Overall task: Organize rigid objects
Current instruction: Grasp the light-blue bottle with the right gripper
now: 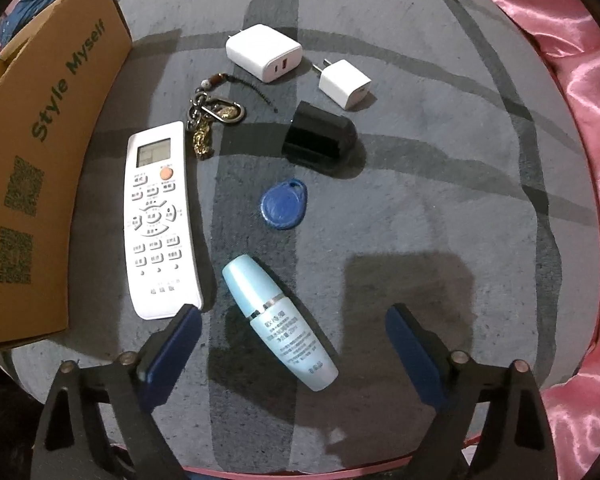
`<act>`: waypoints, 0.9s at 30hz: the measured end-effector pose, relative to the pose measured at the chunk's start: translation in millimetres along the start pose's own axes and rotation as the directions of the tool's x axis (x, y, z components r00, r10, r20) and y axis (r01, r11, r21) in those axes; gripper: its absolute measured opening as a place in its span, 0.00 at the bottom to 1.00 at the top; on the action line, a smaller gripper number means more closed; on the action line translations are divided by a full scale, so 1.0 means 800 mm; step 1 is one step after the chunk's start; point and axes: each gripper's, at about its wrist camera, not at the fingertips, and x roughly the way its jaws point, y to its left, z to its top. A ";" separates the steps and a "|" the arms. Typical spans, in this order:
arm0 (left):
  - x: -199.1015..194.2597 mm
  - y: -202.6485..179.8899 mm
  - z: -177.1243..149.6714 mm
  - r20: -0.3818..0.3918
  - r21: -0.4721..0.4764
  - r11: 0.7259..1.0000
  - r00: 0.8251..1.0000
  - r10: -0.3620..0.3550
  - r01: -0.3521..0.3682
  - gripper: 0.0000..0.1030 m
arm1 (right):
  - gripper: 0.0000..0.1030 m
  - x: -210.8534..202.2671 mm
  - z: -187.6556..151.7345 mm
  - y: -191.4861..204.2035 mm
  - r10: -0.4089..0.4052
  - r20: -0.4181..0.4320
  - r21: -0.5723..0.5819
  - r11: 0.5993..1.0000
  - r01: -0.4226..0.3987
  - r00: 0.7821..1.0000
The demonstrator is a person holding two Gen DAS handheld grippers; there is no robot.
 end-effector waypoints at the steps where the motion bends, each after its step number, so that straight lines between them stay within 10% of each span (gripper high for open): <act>1: 0.000 0.000 0.000 0.000 0.000 1.000 1.000 0.000 0.000 0.15 | 0.89 0.001 0.000 0.000 0.000 -0.001 -0.001 1.000 0.000 1.000; 11: 0.000 -0.001 0.000 0.002 0.007 1.000 1.000 0.009 -0.009 0.15 | 0.32 0.041 -0.001 0.006 0.083 -0.084 -0.012 0.996 -0.084 0.993; 27: 0.001 -0.003 0.000 0.003 0.010 1.000 1.000 0.017 -0.017 0.15 | 0.27 -0.008 -0.009 0.005 0.100 -0.006 -0.030 0.995 -0.100 0.995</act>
